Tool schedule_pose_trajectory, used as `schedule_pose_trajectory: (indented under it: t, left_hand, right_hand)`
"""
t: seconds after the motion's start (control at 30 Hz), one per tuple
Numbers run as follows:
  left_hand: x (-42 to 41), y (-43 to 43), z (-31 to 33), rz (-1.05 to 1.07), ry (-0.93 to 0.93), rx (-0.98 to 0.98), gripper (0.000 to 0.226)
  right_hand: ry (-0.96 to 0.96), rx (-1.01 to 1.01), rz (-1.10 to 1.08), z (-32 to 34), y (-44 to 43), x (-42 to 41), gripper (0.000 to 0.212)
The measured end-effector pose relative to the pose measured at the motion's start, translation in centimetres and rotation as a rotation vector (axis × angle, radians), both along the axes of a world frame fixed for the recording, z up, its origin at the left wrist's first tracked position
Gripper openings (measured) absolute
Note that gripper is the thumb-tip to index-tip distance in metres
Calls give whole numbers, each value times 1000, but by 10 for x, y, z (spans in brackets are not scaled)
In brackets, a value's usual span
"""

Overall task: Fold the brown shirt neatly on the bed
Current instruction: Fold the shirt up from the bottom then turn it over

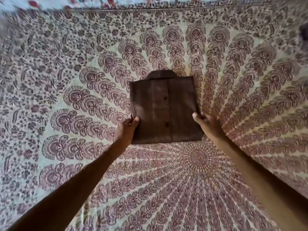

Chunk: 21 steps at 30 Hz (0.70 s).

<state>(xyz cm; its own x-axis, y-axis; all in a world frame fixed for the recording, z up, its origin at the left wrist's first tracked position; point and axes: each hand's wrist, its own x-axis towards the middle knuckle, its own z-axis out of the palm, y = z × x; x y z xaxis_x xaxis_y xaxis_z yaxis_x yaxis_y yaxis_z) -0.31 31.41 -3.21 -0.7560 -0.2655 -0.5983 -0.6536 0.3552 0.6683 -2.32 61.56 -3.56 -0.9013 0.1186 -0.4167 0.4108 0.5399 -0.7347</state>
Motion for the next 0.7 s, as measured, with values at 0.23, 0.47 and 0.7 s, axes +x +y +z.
schedule_pose_trajectory:
  t: [0.23,0.47,0.7]
  left_hand:
    - [-3,6,6,-108,179,-235,35]
    - [-7,17,1,13,221,-359,31]
    - [-25,41,-2,-425,543,-777,60]
  right_hand:
    - [256,254,13,-8,-16,9,46]
    - [238,422,-175,0,-43,16,28]
    - [448,666,315,-5,-71,-15,56]
